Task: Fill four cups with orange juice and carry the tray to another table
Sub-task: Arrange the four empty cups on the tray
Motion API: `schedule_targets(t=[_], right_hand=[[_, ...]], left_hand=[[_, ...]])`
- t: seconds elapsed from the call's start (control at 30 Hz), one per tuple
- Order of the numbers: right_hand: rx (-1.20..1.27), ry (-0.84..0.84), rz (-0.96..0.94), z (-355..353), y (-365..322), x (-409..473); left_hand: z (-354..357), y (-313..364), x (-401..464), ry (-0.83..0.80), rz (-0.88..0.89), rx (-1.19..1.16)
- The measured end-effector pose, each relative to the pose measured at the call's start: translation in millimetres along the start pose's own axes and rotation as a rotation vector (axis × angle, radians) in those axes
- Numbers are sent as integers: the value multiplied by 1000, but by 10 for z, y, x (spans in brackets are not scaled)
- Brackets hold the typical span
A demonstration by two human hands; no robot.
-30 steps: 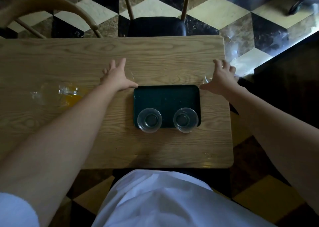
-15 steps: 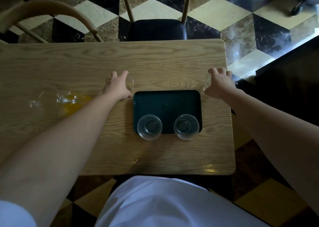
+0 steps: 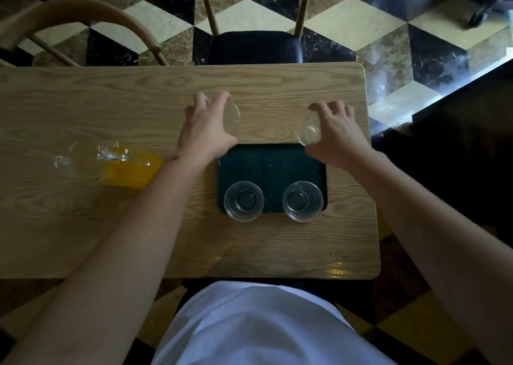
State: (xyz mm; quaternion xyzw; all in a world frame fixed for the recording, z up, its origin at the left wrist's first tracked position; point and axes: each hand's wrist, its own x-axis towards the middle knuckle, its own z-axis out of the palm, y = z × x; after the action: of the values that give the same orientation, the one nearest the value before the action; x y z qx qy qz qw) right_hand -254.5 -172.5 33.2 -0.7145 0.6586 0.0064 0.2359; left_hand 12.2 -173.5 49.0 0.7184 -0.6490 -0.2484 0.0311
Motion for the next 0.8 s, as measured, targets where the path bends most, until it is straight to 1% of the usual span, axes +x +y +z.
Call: schedule_targets(t=[0.13,0.27,0.8], right_hand=[[-41,-87,-58,214,-191,-129],[-66,-110,-71,364,-242,-135],[-115,-147,-77,470,-270,4]], left_hand=[[188,149,-217,-94,48,22],[389,191,-277,-161,40,71],[660,286,-178,-252,27,111]])
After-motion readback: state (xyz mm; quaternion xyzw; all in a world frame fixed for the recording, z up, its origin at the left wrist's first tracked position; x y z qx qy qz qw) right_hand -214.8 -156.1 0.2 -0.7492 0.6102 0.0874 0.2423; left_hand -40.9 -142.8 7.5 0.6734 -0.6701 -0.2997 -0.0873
